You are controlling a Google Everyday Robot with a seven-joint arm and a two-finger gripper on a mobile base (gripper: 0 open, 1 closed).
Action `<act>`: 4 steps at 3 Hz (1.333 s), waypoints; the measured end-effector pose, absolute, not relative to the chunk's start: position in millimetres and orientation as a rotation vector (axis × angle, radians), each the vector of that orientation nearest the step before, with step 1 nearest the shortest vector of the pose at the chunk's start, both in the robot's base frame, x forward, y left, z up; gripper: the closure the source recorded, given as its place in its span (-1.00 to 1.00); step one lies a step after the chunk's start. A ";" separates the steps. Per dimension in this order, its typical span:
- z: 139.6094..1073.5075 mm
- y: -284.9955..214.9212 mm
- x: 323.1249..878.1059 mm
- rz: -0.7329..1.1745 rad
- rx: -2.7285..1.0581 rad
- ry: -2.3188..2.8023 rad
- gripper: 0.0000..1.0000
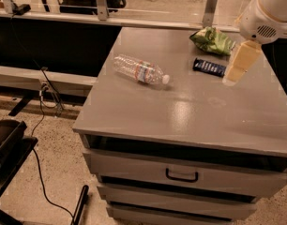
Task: Move green jalapeno chip bag near water bottle
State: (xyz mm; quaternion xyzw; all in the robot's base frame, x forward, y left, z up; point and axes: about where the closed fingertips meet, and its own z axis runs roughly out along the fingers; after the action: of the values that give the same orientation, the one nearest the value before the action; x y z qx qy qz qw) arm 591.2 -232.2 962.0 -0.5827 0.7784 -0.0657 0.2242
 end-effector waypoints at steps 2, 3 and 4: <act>957.5 -238.9 609.7 -0.218 -1.545 2.154 -1.00; 951.4 -263.3 653.1 -0.294 -1.492 2.158 -1.00; 957.0 -288.1 702.1 -0.353 -1.421 2.135 -1.00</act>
Offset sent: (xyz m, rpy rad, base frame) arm 0.0500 -0.0209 -0.0096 0.0115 -0.1039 -0.1203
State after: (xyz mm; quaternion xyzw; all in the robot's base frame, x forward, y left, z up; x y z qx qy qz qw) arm 702.1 -288.1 957.0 -0.5280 0.7934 -0.1312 0.2731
